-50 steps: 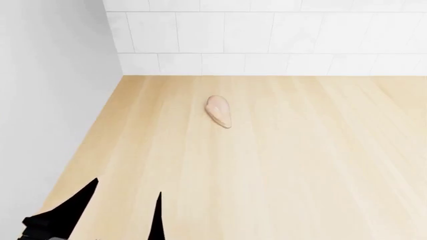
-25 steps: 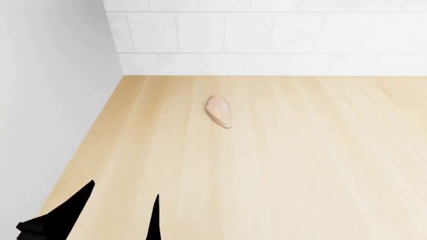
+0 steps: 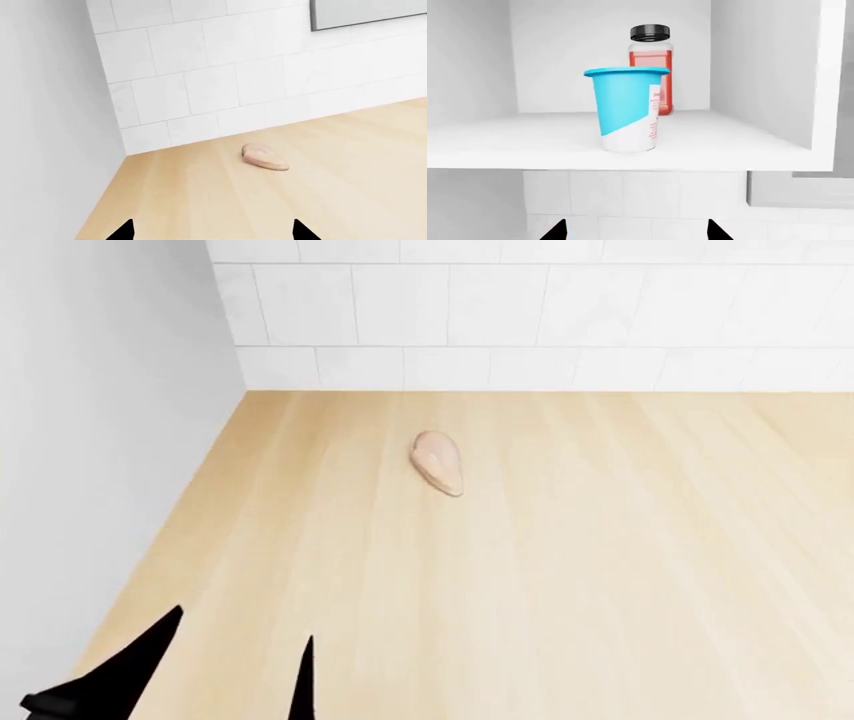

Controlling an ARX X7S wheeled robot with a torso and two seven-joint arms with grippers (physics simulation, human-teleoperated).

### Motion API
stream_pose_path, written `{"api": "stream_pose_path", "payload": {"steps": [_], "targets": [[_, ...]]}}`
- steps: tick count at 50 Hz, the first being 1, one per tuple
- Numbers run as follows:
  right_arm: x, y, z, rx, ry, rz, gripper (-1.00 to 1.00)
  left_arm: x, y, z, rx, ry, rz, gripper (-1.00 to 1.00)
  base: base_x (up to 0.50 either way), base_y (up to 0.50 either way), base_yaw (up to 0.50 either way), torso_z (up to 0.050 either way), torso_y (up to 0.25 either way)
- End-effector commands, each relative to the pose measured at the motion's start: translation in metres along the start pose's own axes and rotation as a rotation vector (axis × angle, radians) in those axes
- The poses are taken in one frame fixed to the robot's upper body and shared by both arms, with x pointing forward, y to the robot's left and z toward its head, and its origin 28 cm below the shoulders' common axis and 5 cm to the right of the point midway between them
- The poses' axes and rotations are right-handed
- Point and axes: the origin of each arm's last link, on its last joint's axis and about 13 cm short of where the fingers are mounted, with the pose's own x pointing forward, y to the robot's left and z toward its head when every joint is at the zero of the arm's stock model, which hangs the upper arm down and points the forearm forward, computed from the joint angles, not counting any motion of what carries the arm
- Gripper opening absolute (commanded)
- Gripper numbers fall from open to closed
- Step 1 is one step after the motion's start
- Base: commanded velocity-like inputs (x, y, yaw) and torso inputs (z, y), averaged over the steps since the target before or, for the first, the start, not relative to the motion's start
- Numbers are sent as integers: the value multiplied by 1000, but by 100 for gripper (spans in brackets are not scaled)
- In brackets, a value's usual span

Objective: Pick the jam and jello cup from the counter and place them in the cabinets closest to them.

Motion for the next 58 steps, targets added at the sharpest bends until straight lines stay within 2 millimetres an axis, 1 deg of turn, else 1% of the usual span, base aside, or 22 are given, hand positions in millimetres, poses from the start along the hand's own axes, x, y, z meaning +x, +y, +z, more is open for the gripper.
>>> {"api": "stream_pose_path", "payload": {"steps": [1,17,22,28,33,38,44,51,58], "targets": [[-24,-5,-19,-9,19,22,100,-4,2,-2,5,-1,-2,100,0,0,0,0,0],[-52,-19,-86,-22,129,79,100,-3,-3,-3,2,8,-5,100,0,0,0,0,0],[-63,-22,-100,-26,157,101,100,-4,-6,-5,3,16,-11,100,0,0,0,0,0],[-74,-23,-122,-53,198,128,100,-4,-8,-6,3,23,-13,100,0,0,0,0,0],[-78,-23,-135,-72,224,139,100,-4,-9,-6,4,24,-16,100,0,0,0,0,0],[-82,-26,-154,-90,264,146,100,-3,-8,-6,5,24,-16,100,0,0,0,0,0],[-89,-28,-168,-106,296,161,100,-1,-9,-5,8,24,-16,100,0,0,0,0,0],[-99,-33,-179,-102,315,181,100,1,-10,-5,10,25,-16,100,0,0,0,0,0],[-104,-36,-193,-90,334,187,100,2,-11,-5,13,25,-14,100,0,0,0,0,0]]}}
